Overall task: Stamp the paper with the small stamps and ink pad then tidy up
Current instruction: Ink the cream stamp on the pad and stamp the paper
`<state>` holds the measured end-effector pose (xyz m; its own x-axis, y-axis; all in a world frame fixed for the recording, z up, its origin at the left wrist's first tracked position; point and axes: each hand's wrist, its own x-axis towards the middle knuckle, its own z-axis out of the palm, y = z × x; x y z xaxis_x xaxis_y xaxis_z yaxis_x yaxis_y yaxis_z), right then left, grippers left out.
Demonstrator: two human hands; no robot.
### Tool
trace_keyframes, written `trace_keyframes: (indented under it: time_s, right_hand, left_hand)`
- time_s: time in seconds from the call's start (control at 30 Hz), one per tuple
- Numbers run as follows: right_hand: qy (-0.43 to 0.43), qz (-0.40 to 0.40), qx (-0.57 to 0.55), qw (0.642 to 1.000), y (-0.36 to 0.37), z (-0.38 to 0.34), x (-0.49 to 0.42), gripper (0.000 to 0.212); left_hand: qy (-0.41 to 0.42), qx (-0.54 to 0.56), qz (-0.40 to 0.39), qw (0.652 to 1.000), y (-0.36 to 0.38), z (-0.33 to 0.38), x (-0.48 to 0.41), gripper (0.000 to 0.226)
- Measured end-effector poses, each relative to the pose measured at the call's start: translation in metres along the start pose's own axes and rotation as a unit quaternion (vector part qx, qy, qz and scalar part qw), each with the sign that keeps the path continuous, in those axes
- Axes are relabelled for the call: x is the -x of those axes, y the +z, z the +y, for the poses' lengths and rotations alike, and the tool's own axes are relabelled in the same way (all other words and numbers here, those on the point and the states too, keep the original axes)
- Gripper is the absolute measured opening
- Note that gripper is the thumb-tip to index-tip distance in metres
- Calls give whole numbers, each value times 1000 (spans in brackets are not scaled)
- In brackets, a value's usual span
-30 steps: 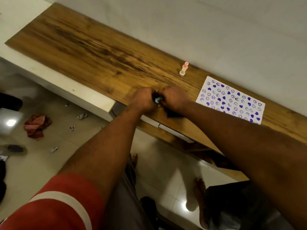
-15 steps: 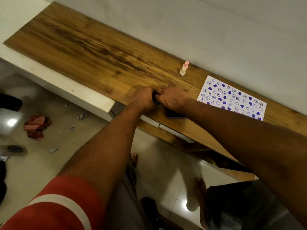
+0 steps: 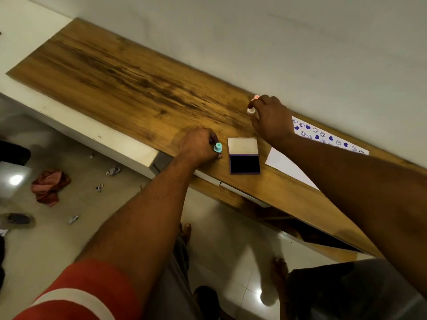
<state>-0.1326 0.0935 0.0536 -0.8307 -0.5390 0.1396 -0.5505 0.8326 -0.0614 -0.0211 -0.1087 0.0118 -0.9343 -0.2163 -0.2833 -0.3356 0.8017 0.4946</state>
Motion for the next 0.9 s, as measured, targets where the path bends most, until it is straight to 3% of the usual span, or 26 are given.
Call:
trace_keyframes:
  time_s: [0.27,0.53,0.73,0.9]
  right_hand:
    - [-10,-119,83,989,14,7,-27,57]
    - [-12,-151,64,986,16,32,-2,22]
    - [3,-166,74,983,6,37,36,28]
    - [42,-152,22,987,-2,38,79,22]
  left_hand:
    - [21,-37,-3,999,-6,5,-1,77]
    - [33,-72,11,997,-9,9,2,79]
    - [68,-84,30,994,-11,20,14,83]
    - [123,-13,57,991,4,50,43,71]
